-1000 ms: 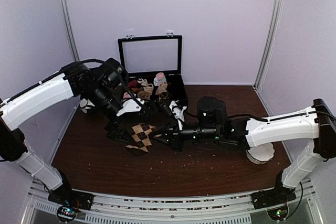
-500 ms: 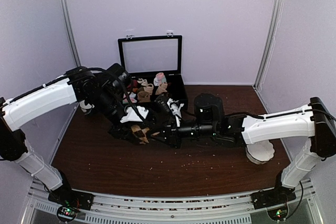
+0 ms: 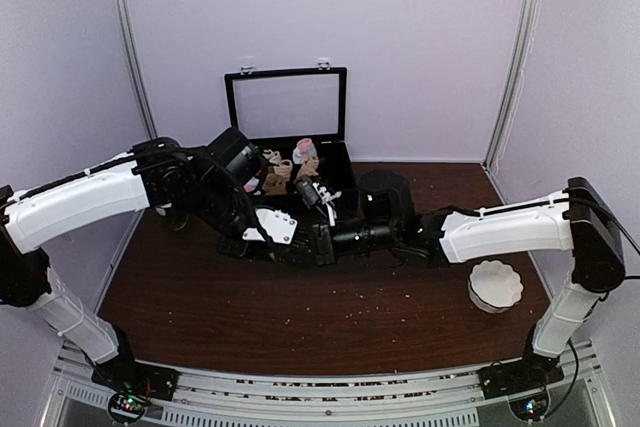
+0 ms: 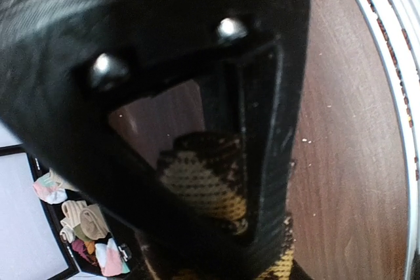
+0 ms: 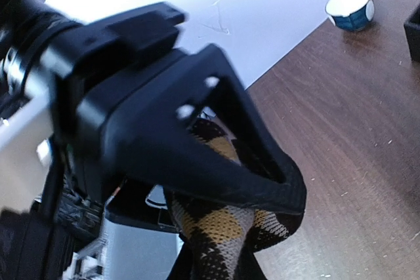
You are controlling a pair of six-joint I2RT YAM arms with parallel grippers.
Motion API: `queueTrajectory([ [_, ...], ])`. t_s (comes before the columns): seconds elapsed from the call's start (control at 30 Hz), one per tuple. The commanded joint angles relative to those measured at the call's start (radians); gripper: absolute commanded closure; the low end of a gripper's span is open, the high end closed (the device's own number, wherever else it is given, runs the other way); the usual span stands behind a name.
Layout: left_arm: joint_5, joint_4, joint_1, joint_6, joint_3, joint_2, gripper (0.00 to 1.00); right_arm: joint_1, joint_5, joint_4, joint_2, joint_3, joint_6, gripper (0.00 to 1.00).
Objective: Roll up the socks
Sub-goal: Roll the sock at the center of the board.
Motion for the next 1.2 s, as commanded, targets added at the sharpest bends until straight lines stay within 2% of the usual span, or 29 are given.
queueTrajectory([
  [0.0, -0.122, 0.082, -0.034, 0.032, -0.010, -0.043, 0.58, -0.018, -0.085, 0.047, 0.066, 0.044, 0.201, 1.00],
  [0.17, -0.145, 0.072, -0.077, 0.042, -0.036, -0.044, 0.74, -0.027, -0.133, 0.219, 0.115, 0.036, 0.381, 1.00],
  [0.23, -0.147, 0.074, -0.078, 0.043, -0.049, -0.043, 0.85, -0.028, -0.139, 0.227, 0.120, 0.038, 0.409, 1.00],
  [0.3, -0.155, 0.075, -0.078, 0.043, -0.058, -0.043, 1.00, -0.032, -0.130, 0.200, 0.120, 0.042, 0.418, 0.97],
  [0.33, -0.158, 0.076, -0.078, 0.042, -0.059, -0.045, 1.00, -0.035, -0.126, 0.176, 0.118, 0.043, 0.417, 0.92],
  [0.43, -0.135, 0.065, -0.073, 0.012, -0.049, -0.048, 1.00, -0.040, -0.123, 0.108, 0.115, 0.047, 0.382, 0.69],
  [0.5, -0.034, 0.027, -0.045, -0.035, -0.013, -0.042, 1.00, -0.043, -0.085, 0.077, 0.085, 0.018, 0.320, 0.56],
  [0.53, 0.064, 0.002, -0.022, -0.065, 0.012, -0.039, 1.00, -0.046, -0.056, 0.076, 0.062, -0.004, 0.273, 0.12],
  [0.57, 0.148, -0.023, 0.001, -0.092, 0.036, -0.034, 1.00, -0.046, -0.024, 0.055, 0.035, -0.024, 0.220, 0.01],
  [0.67, 0.387, -0.101, 0.068, -0.152, 0.107, -0.016, 1.00, -0.036, 0.099, -0.052, -0.081, -0.058, 0.020, 0.00],
  [0.77, 0.562, -0.164, 0.110, -0.193, 0.168, 0.009, 1.00, -0.021, 0.244, -0.127, -0.191, -0.106, -0.152, 0.00],
  [0.9, 0.711, -0.209, 0.137, -0.233, 0.219, 0.032, 1.00, 0.030, 0.597, -0.239, -0.368, -0.151, -0.371, 0.00],
  [0.97, 0.761, -0.214, 0.149, -0.254, 0.230, 0.040, 1.00, 0.098, 0.911, -0.316, -0.455, -0.146, -0.482, 0.00],
  [1.0, 0.788, -0.219, 0.155, -0.263, 0.234, 0.045, 1.00, 0.130, 1.019, -0.314, -0.488, -0.150, -0.542, 0.00],
  [1.03, 0.812, -0.227, 0.163, -0.267, 0.242, 0.051, 1.00, 0.147, 1.055, -0.306, -0.518, -0.149, -0.599, 0.00],
  [1.1, 0.847, -0.241, 0.172, -0.275, 0.256, 0.061, 1.00, 0.147, 1.074, -0.297, -0.548, -0.148, -0.610, 0.00],
  [1.17, 0.857, -0.247, 0.173, -0.276, 0.264, 0.068, 1.00, 0.144, 1.161, -0.277, -0.560, -0.160, -0.516, 0.00],
])
